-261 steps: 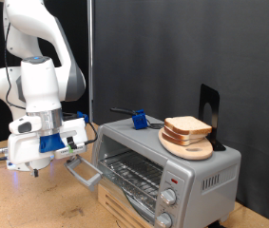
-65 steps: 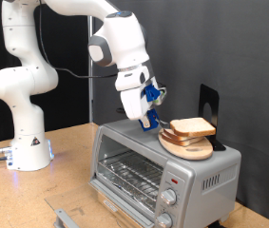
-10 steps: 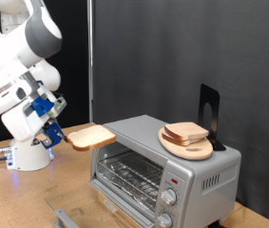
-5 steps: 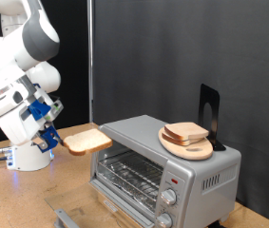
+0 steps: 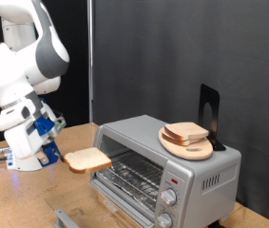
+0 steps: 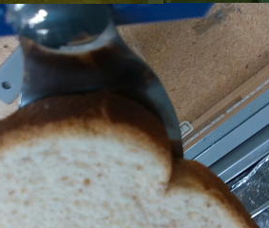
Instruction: Make a piece of toast with the oven
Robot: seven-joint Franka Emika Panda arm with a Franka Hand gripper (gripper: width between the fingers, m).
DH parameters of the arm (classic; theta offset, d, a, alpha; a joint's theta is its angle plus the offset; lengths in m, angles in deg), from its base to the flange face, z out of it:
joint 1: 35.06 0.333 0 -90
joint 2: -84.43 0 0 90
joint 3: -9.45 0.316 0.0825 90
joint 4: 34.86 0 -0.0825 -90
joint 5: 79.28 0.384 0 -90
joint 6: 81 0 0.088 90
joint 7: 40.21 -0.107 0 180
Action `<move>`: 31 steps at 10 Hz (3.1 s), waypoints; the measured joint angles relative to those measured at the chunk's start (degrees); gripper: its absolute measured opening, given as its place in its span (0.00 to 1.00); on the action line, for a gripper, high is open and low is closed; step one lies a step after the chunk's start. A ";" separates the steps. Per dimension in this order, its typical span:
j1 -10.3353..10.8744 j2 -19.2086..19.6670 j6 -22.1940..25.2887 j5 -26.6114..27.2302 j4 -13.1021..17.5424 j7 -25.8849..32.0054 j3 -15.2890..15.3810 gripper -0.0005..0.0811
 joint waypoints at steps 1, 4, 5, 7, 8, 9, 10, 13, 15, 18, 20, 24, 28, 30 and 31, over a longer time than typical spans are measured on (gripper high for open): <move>0.27 0.45 -1.16 0.01 -0.58 0.00 0.80 0.45; 1.52 1.19 -4.23 0.74 -2.39 -0.15 3.16 0.45; 2.08 1.22 -5.27 1.54 -2.95 -0.20 3.88 0.45; 3.11 1.23 -6.60 2.52 -3.81 -0.75 5.46 0.45; 3.49 1.23 -7.45 2.54 -4.21 -1.62 6.48 0.45; 3.93 1.23 -8.22 2.55 -4.55 -2.59 7.49 0.45; 4.25 1.23 -8.87 2.55 -4.84 -3.51 8.45 0.45; 5.24 1.23 -10.90 2.64 -5.32 -6.30 11.30 0.45; 6.24 1.23 -12.51 3.04 -5.58 -8.18 13.18 0.45; 7.44 1.57 -15.65 3.84 -5.71 -9.12 15.19 0.45; 8.53 2.72 -19.06 5.39 -5.70 -8.19 15.84 0.45; 12.56 3.88 -24.88 19.37 -4.61 7.57 14.77 0.45; 12.56 4.12 -25.25 19.49 -4.23 9.19 14.78 0.45; 12.09 4.52 -26.32 16.60 -4.31 9.00 14.86 0.45; 12.11 4.85 -27.47 16.62 -4.22 9.72 14.79 0.45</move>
